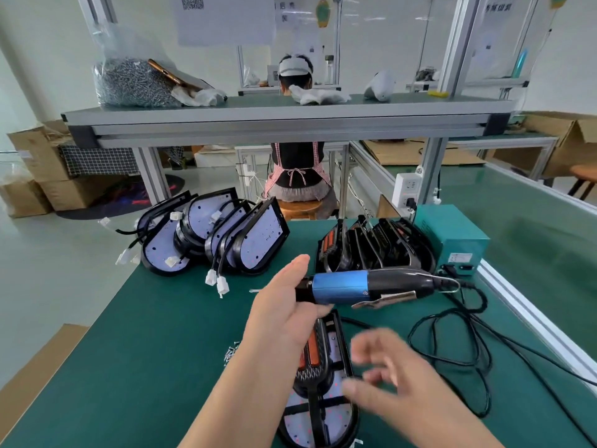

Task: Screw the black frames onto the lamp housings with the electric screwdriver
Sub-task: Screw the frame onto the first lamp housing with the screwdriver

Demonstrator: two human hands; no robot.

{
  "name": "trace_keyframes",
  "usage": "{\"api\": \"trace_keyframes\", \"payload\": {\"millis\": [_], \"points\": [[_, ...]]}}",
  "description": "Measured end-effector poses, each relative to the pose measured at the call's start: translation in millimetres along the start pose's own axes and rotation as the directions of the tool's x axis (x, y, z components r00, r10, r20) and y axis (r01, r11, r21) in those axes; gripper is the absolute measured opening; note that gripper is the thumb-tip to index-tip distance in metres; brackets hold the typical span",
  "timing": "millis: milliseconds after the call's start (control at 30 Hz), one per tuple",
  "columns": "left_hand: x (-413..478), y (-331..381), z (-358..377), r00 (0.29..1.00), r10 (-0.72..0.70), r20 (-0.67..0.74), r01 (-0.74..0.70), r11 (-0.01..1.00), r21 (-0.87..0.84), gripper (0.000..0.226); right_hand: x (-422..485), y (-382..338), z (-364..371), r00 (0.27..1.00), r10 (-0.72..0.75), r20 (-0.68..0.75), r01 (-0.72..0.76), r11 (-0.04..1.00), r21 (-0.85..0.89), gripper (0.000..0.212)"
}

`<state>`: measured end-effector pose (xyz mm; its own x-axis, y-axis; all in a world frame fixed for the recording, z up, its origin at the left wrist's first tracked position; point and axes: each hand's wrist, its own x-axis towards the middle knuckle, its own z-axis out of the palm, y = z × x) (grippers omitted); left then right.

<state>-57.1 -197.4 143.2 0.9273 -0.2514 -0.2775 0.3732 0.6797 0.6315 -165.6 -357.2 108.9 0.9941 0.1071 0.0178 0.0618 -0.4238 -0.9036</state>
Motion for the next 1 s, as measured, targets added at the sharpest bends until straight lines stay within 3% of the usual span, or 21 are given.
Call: {"api": "trace_keyframes", "payload": {"millis": [67,133,233,300,367,433,533,667,800,933,1000], "points": [[0.9,-2.7,6.3,0.997,-0.042,-0.067,0.048,0.995,0.088,0.023,16.1,14.6,-6.8,0.99,-0.079,-0.115,0.109,0.953,0.282,0.069],[-2.5,-0.4,21.1,0.974,-0.204,-0.098,0.205,0.979,-0.004,0.024,29.2,18.3,-19.3,0.962,-0.197,-0.191,0.264,0.853,0.45,0.08],[-10.4,1.4,28.0,0.958,-0.285,0.002,0.285,0.958,0.002,0.041,40.5,15.2,-31.5,0.909,-0.364,-0.2,0.416,0.807,0.42,0.06],[-15.1,6.0,28.1,0.958,-0.282,0.049,0.282,0.959,-0.007,0.051,45.5,10.9,-28.5,0.886,-0.383,-0.261,0.462,0.781,0.42,0.051],[-17.7,6.9,27.6,0.967,-0.246,0.063,0.248,0.968,-0.033,0.051,52.1,4.9,-17.3,0.855,-0.29,-0.431,0.486,0.739,0.466,0.043],[-22.5,1.0,28.1,0.986,-0.144,0.083,0.146,0.989,-0.016,0.034,58.5,-1.0,-3.7,0.795,-0.121,-0.595,0.5,0.685,0.53,0.027],[-28.0,-13.2,28.5,0.99,-0.055,0.132,0.05,0.998,0.041,0.014,63.1,-6.9,10.4,0.739,0.043,-0.672,0.515,0.606,0.606,0.008],[-29.7,-19.1,28.7,0.994,-0.058,0.093,0.059,0.998,-0.009,0.013,63.9,-17.4,14.6,0.729,0.043,-0.684,0.509,0.633,0.583,0.045],[-32.7,-25.2,32.5,0.985,-0.138,0.1,0.146,0.986,-0.08,0.02,66.9,-25.5,10.6,0.716,0.011,-0.698,0.599,0.503,0.623,0.065],[-32.0,-32.3,36.2,0.975,-0.184,0.12,0.197,0.975,-0.101,0.021,75.1,-35.3,7.3,0.668,0.155,-0.727,0.621,0.422,0.66,0.022],[-33.2,-29.4,32.0,0.969,-0.192,0.153,0.204,0.977,-0.067,0.014,82.4,-38.1,4.5,0.657,0.207,-0.725,0.618,0.403,0.675,0.014]]}}
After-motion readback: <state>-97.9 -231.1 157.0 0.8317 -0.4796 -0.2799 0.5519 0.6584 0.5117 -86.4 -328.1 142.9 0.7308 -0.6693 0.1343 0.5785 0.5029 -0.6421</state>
